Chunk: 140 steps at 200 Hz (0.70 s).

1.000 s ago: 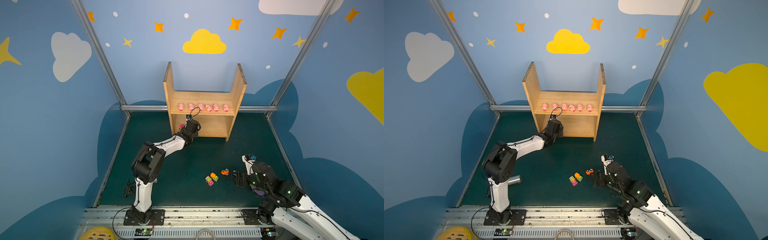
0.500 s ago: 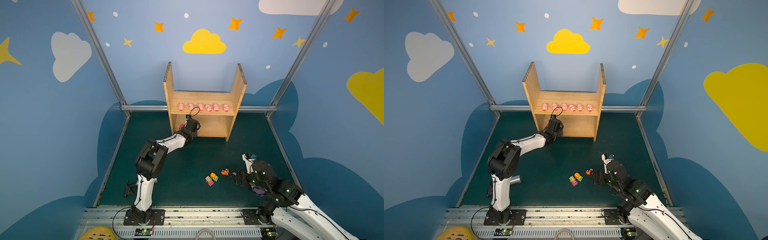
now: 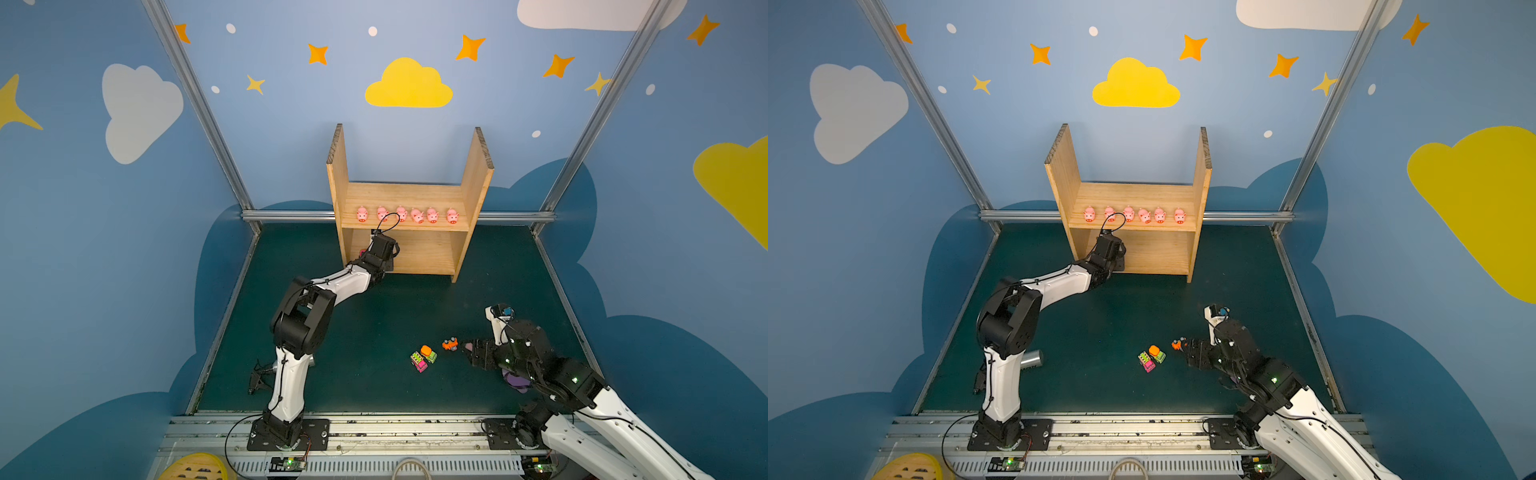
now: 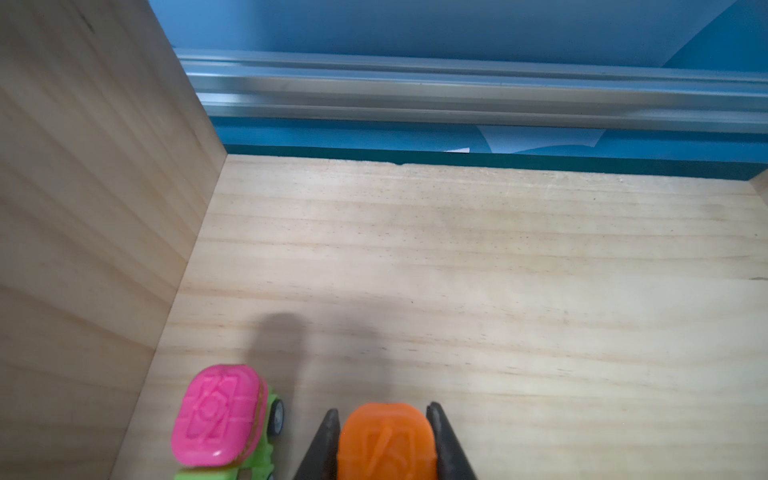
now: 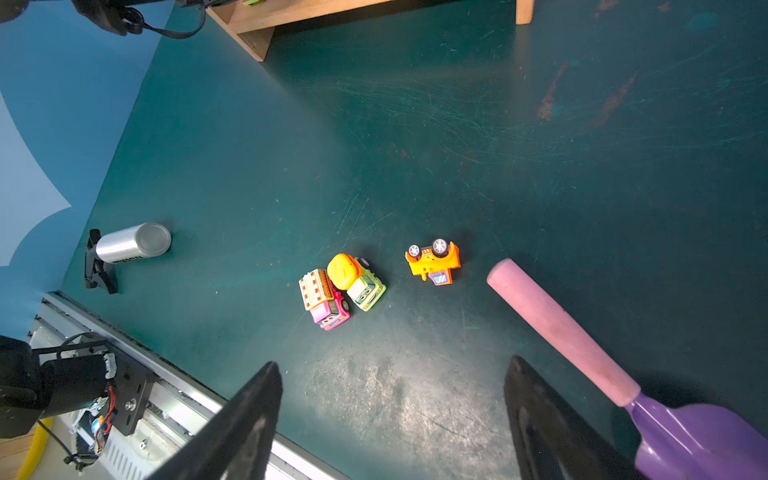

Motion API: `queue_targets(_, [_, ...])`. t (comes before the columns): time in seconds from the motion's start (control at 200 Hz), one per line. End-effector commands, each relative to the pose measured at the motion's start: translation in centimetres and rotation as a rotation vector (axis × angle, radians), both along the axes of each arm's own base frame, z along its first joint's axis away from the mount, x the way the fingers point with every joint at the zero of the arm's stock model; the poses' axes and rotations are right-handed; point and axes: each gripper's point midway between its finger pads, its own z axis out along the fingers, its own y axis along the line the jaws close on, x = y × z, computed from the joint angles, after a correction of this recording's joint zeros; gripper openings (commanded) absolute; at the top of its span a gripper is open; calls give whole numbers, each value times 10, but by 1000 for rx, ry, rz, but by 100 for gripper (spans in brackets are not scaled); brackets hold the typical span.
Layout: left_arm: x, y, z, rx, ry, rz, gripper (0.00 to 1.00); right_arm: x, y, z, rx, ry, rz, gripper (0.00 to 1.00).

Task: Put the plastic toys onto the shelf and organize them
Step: 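Lower the orange-topped truck beside the pink-topped truck with the left gripper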

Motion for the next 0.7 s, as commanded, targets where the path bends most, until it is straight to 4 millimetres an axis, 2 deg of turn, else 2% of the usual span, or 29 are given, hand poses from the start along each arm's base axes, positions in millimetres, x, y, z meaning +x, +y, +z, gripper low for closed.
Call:
queue_targets(0.0, [3, 2, -6, 19, 17, -5, 27, 1, 1, 3, 13, -11, 5, 83])
queue_targets(0.376, [6, 7, -9, 14, 21, 7, 29, 4, 2, 5, 7, -8, 5, 83])
queue_targets(0.526, [7, 9, -8, 9, 20, 14, 36, 5, 2, 6, 10, -10, 4, 83])
queue_targets(0.696, [6, 8, -10, 2, 27, 5, 37, 5, 2, 5, 9, -4, 3, 83])
